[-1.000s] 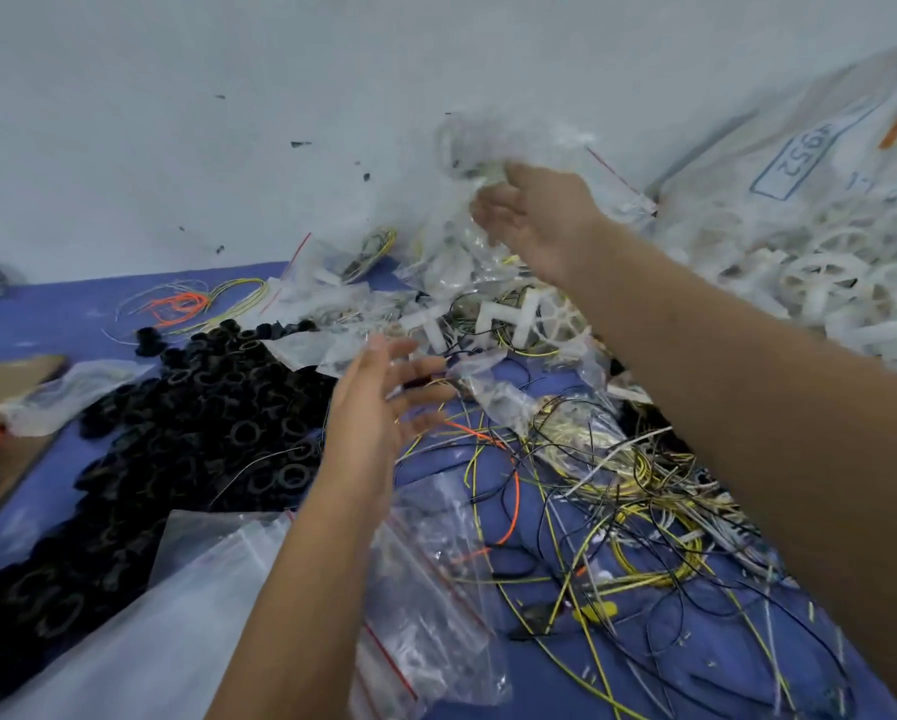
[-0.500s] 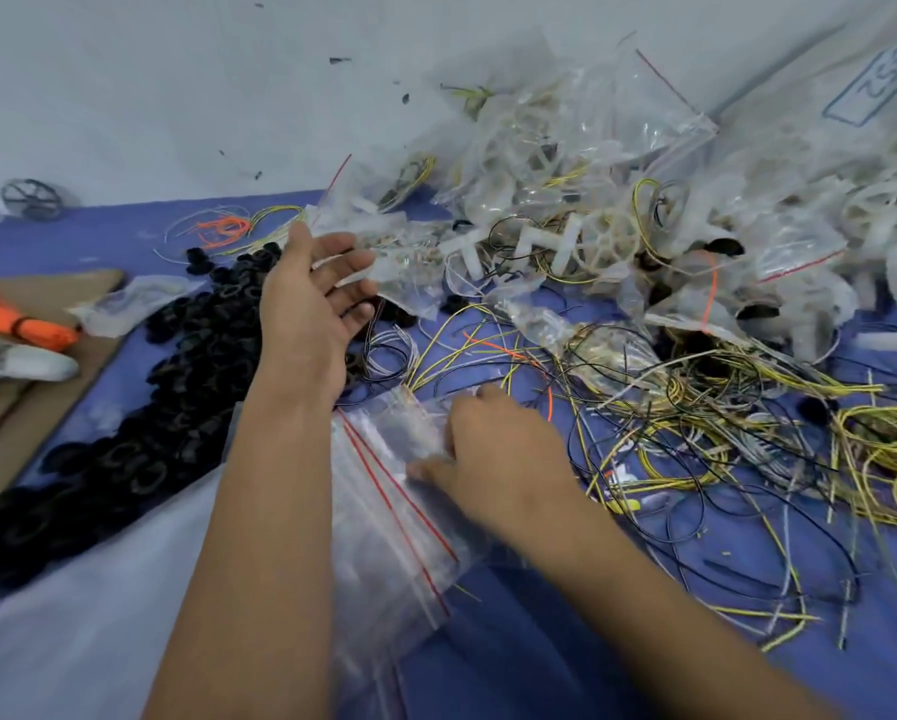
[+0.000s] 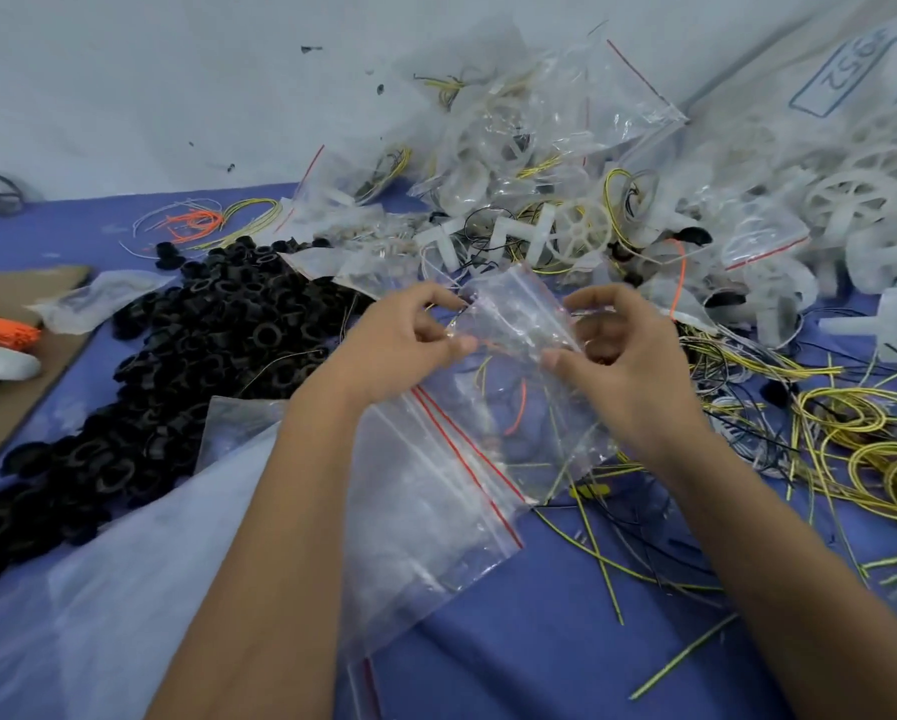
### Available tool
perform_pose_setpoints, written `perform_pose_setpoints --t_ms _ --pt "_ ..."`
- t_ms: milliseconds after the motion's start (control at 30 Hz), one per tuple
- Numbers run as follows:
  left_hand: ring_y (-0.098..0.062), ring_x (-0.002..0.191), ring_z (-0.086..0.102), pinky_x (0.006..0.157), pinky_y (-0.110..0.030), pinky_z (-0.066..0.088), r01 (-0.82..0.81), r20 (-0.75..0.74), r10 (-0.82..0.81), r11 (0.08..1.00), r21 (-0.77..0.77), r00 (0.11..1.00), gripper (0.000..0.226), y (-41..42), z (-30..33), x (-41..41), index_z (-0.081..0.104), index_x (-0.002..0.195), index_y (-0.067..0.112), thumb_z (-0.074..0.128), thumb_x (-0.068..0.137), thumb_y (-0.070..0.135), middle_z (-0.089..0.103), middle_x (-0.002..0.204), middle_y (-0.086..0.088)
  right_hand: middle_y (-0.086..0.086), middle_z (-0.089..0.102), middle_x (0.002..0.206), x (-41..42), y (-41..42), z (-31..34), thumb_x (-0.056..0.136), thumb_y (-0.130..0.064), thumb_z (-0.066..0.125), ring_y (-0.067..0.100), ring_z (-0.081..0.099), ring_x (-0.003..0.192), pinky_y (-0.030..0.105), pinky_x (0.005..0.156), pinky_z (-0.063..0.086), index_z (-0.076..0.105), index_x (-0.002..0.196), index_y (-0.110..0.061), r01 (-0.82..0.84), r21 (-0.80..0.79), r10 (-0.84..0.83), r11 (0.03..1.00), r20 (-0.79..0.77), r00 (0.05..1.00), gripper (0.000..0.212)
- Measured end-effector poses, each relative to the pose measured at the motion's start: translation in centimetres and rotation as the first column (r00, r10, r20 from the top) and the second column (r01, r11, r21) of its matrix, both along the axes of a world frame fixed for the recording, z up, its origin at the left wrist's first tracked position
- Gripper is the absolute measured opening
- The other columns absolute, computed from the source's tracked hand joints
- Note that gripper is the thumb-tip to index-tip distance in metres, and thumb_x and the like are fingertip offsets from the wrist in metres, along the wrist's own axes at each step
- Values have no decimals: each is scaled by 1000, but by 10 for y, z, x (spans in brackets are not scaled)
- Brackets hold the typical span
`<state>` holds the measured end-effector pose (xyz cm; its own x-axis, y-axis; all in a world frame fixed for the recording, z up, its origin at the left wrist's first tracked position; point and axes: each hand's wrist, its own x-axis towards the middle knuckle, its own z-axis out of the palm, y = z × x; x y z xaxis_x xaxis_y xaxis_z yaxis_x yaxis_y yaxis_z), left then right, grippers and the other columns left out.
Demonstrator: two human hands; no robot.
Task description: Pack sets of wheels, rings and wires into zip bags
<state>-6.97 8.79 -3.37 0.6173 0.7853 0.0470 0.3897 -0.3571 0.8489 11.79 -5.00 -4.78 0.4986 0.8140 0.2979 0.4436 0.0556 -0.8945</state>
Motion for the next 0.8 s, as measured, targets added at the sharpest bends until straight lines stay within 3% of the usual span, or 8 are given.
perform_pose_setpoints --t_ms 133,233,367,433,533,633,700,800 --pt "-16 78 70 85 -35 53 31 -61 -32 999 -19 998 36 5 -3 -6 63 110 25 85 82 15 77 81 -6 6 64 79 18 -3 0 81 -15 83 18 57 66 34 61 52 68 105 -22 194 198 -187 961 -57 981 29" --pt "-12 72 69 78 -31 51 45 -142 -51 998 -43 989 30 11 -4 -14 68 104 18 86 81 11 77 74 1 6 59 76 30 -6 2 81 -24 81 13 55 62 33 53 49 69 102 -17 446 364 -392 817 -216 894 25" --pt "-18 67 64 75 -33 48 -30 -82 27 999 -36 996 14 12 -7 -16 73 91 7 84 82 7 74 70 -7 8 61 78 43 -7 0 80 -28 84 22 58 67 46 63 57 63 91 -18 631 329 -460 702 -467 755 25" --pt "-22 64 60 73 -38 48 -129 81 134 989 -68 988 7 11 -6 -12 72 85 7 79 87 5 70 69 -16 0 65 67 44 -4 -2 84 -21 83 15 61 60 34 57 55 62 88 -12 632 280 -427 723 -537 727 23" --pt "-16 62 65 63 -33 55 -153 195 183 975 -161 964 18 9 -2 -2 69 97 5 71 97 23 75 77 -6 -5 69 59 39 0 -6 88 -15 79 8 63 52 22 52 52 65 87 -5 527 218 -329 822 -575 749 17" --pt "-22 69 73 53 -27 55 -134 223 226 922 -363 948 37 1 -3 14 59 114 14 68 96 45 79 92 -8 -6 68 62 35 0 -10 90 -17 77 7 60 53 22 52 51 70 81 -14 373 136 -277 918 -453 847 12" --pt "-17 61 71 46 -22 48 -195 217 291 906 -376 932 36 -3 -8 26 54 115 17 74 93 37 79 89 -7 -6 69 65 34 0 -9 91 -12 75 5 60 55 21 55 50 73 85 -15 308 97 -244 946 -411 878 7" --pt "-15 52 65 45 -21 44 -243 136 289 929 -279 948 30 -4 -20 38 57 110 14 77 91 27 78 85 -10 -5 73 68 35 -2 -9 85 0 78 8 66 60 18 58 52 72 95 -16 223 77 -179 972 -378 908 21"
